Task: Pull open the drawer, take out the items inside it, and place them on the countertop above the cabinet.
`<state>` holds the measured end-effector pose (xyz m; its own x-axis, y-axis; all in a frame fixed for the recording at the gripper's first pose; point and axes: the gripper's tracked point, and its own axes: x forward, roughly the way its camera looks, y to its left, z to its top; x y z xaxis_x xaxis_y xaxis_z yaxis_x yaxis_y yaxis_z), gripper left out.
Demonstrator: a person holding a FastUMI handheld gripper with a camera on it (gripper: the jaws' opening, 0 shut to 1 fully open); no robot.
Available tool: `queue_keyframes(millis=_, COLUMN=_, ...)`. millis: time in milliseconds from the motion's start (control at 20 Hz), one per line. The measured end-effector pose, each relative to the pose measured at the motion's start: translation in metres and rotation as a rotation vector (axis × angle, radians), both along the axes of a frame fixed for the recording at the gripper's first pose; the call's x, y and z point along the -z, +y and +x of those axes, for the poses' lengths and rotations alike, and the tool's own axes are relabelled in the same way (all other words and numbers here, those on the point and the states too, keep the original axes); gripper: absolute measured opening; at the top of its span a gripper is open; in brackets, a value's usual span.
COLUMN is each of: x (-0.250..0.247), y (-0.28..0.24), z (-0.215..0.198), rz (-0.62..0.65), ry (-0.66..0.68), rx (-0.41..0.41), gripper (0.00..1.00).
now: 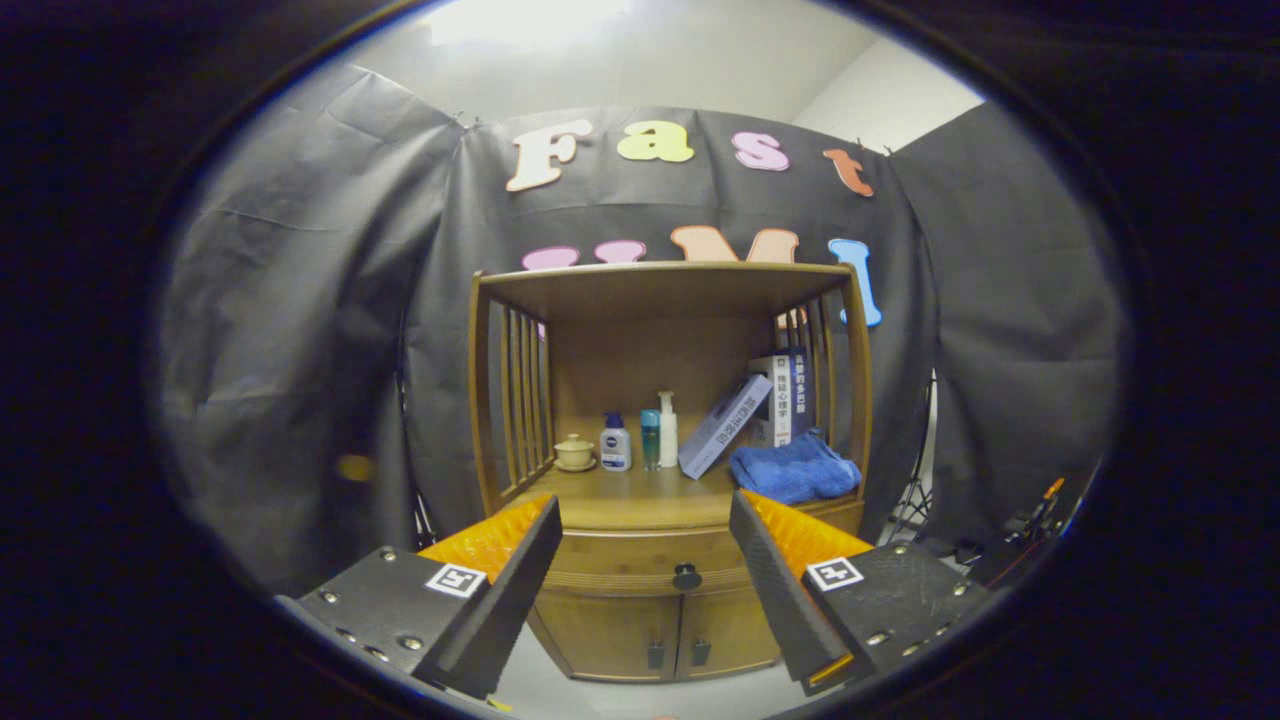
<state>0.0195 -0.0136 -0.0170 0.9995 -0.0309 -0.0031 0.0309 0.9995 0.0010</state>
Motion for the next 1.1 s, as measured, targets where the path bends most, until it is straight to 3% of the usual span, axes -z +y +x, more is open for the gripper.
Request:
queue_keyframes(millis=400, x=0.112, y=-0.043, z=0.087, rz=0.002, ry=0.113, rx=0.043, gripper=1.0)
queue_keyframes(millis=750, x=0.192, y=-0.049, z=0.146, rz=0.003, ry=0.206, rx=0.006, gripper=1.0)
queue_keyframes(millis=1000, x=0.232, y=-0.052, z=0.185, rz=0.044, ry=0.293, rx=-0.005, gripper=0.83)
queue_keyframes(millis=1100, x=0.227, y=-0.057, z=0.179, rz=0.06, ry=0.277, rx=0.012, gripper=0.54)
